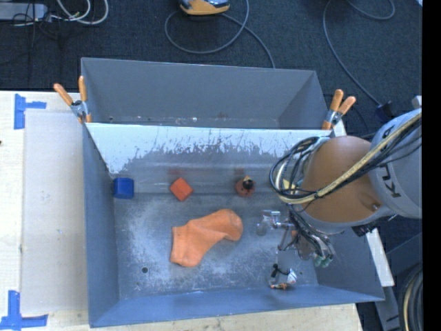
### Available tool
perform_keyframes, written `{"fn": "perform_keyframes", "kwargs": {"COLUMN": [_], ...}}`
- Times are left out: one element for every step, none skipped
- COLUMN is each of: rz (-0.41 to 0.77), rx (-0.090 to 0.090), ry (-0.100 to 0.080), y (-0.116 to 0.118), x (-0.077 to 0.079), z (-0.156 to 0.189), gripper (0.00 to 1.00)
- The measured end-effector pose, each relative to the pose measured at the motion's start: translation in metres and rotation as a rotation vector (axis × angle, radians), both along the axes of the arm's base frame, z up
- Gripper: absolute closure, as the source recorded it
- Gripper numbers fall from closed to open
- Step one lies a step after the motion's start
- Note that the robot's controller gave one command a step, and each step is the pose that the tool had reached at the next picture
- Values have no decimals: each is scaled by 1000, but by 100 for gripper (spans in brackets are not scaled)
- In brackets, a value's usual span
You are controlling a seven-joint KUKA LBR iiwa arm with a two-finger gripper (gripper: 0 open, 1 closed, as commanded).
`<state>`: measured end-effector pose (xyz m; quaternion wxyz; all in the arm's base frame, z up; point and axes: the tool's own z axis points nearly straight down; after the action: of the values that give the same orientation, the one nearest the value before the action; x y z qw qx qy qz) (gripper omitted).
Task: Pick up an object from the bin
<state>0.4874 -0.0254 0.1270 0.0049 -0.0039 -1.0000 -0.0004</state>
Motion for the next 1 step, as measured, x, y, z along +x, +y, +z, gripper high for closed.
{"fn": "perform_keyframes", "kwargs": {"rz": [1], "rx": [0], "ry": [-7], "y": [0], "x": [2], "z": [4], "gripper": [0]}}
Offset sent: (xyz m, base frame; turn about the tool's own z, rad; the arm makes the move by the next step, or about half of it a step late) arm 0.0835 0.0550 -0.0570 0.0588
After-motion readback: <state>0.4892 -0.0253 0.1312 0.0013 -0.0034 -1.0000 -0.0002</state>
